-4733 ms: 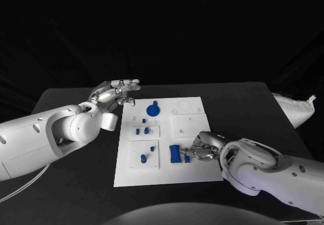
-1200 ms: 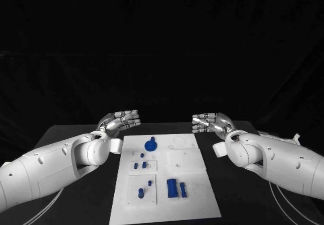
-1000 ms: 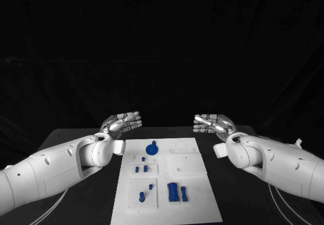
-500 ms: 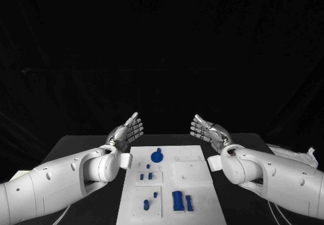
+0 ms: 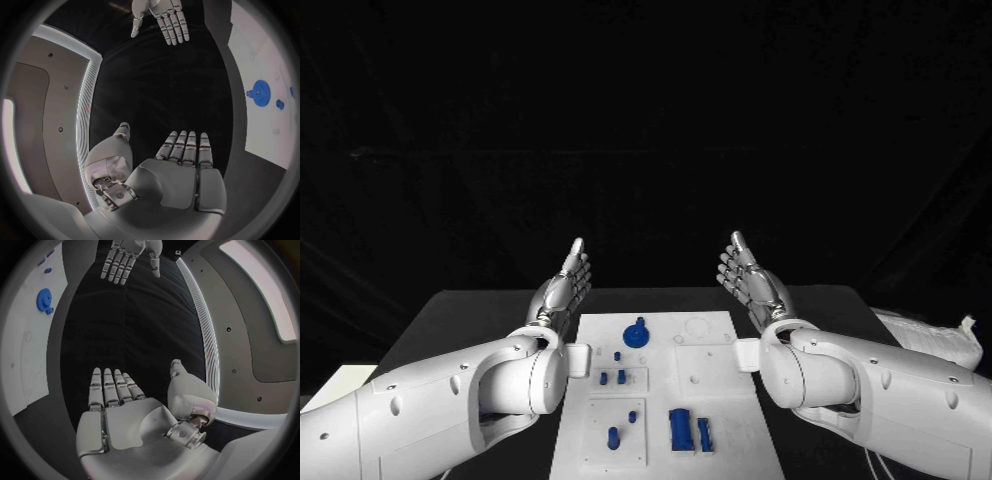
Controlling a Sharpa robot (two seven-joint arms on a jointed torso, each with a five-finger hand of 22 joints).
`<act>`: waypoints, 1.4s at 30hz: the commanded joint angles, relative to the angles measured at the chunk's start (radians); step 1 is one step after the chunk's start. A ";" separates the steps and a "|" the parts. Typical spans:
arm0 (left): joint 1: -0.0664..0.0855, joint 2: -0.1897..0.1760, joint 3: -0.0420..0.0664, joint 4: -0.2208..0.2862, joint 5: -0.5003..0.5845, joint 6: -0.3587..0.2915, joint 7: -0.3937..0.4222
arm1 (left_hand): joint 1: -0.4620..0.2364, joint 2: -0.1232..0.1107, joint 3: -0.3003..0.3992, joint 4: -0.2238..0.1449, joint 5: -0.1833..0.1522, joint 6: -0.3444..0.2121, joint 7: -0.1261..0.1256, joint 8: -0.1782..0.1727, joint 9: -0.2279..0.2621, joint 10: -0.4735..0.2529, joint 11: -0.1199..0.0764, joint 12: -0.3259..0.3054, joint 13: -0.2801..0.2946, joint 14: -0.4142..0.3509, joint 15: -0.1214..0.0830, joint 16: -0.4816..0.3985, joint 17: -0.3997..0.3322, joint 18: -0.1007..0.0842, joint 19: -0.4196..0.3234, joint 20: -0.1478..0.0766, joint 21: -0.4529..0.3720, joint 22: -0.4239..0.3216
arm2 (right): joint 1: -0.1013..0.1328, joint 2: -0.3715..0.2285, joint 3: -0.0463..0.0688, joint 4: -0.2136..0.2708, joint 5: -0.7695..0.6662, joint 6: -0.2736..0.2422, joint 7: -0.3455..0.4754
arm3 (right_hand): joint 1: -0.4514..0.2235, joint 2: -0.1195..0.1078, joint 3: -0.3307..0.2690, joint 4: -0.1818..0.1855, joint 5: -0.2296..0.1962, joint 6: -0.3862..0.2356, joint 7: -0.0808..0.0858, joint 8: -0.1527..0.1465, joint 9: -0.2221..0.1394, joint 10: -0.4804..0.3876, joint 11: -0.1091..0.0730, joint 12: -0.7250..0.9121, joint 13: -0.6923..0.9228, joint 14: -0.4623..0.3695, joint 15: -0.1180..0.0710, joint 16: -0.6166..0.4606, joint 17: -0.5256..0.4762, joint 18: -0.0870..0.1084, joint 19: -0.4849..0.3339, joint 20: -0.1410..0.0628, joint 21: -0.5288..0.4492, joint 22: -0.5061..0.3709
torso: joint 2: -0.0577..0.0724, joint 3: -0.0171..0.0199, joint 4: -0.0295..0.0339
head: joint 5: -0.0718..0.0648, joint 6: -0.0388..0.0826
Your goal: Assemble the parts on the task board
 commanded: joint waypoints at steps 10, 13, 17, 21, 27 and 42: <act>0.000 0.000 0.001 0.003 -0.031 -0.057 0.035 | -0.192 0.001 -0.047 -0.001 -0.010 -0.140 -0.008 -0.007 -0.002 -0.144 -0.005 -0.006 -0.001 -0.132 -0.003 -0.022 -0.002 -0.038 -0.109 -0.036 -0.006 -0.076 | 0.001 0.000 0.000 0.002 0.022 -0.042 0.036 | -0.198 -0.001 0.006 0.000 -0.005 -0.131 -0.010 -0.007 -0.002 -0.150 -0.004 -0.007 -0.003 -0.157 -0.001 -0.004 -0.003 -0.032 -0.155 -0.018 -0.004 -0.002 | 0.000 0.0002 0.0001 | 0.000 0.000; 0.000 0.000 0.001 0.003 -0.031 -0.057 0.035 | -0.211 0.001 -0.047 -0.001 -0.010 -0.154 -0.008 -0.007 -0.002 -0.159 -0.005 -0.006 -0.001 -0.146 -0.003 -0.022 -0.002 -0.038 -0.119 -0.036 -0.006 -0.076 | 0.001 0.000 0.000 0.002 0.022 -0.042 0.036 | -0.219 -0.001 0.006 0.000 -0.005 -0.145 -0.010 -0.007 -0.002 -0.165 -0.004 -0.007 -0.003 -0.174 -0.001 -0.004 -0.003 -0.032 -0.170 -0.018 -0.004 -0.002 | 0.000 0.0002 0.0001 | 0.000 0.000; 0.000 0.000 0.001 0.003 -0.031 -0.057 0.035 | -0.236 0.001 -0.047 -0.001 -0.010 -0.171 -0.008 -0.007 -0.002 -0.177 -0.005 -0.006 -0.001 -0.161 -0.003 -0.022 -0.002 -0.038 -0.131 -0.036 -0.006 -0.076 | 0.001 0.000 0.000 0.002 0.022 -0.042 0.036 | -0.244 -0.001 0.006 0.000 -0.005 -0.161 -0.010 -0.007 -0.002 -0.184 -0.004 -0.007 -0.003 -0.194 -0.001 -0.004 -0.003 -0.032 -0.190 -0.018 -0.004 -0.002 | 0.000 0.0002 0.0001 | 0.000 0.000; 0.000 0.000 0.001 0.003 -0.031 -0.057 0.035 | -0.252 0.001 -0.047 -0.001 -0.010 -0.184 -0.008 -0.007 -0.002 -0.191 -0.005 -0.006 -0.001 -0.174 -0.003 -0.022 -0.002 -0.038 -0.208 -0.036 -0.006 -0.076 | 0.001 0.000 0.000 0.002 0.022 -0.042 0.036 | -0.263 -0.001 0.006 0.000 -0.005 -0.173 -0.010 -0.007 -0.002 -0.198 -0.004 -0.007 -0.003 -0.209 -0.001 -0.004 -0.003 -0.032 -0.203 -0.018 -0.004 -0.002 | 0.000 0.0002 0.0001 | 0.000 0.000; 0.000 0.000 0.001 0.003 -0.031 -0.057 0.035 | -0.276 0.001 -0.047 -0.001 -0.010 -0.266 -0.008 -0.007 -0.002 -0.275 -0.005 -0.006 -0.001 -0.252 -0.003 -0.022 -0.002 -0.038 -0.208 -0.036 -0.006 -0.076 | 0.001 0.000 0.000 0.002 0.022 -0.042 0.036 | -0.379 -0.001 0.006 0.000 -0.005 -0.250 -0.010 -0.007 -0.002 -0.285 -0.004 -0.007 -0.003 -0.300 -0.001 -0.004 -0.003 -0.032 -0.293 -0.018 -0.004 -0.002 | 0.000 0.0002 0.0001 | 0.000 0.000; 0.000 0.000 0.001 0.003 -0.031 -0.057 0.035 | -0.365 0.001 -0.047 -0.001 -0.010 -0.266 -0.008 -0.007 -0.002 -0.275 -0.005 -0.006 -0.001 -0.252 -0.003 -0.022 -0.002 -0.038 -0.208 -0.036 -0.006 -0.076 | 0.001 0.000 0.000 0.002 0.022 -0.042 0.036 | -0.379 -0.001 0.006 0.000 -0.005 -0.250 -0.010 -0.007 -0.002 -0.285 -0.004 -0.007 -0.003 -0.300 -0.001 -0.004 -0.003 -0.032 -0.293 -0.018 -0.004 -0.002 | 0.000 0.0002 0.0001 | 0.000 0.000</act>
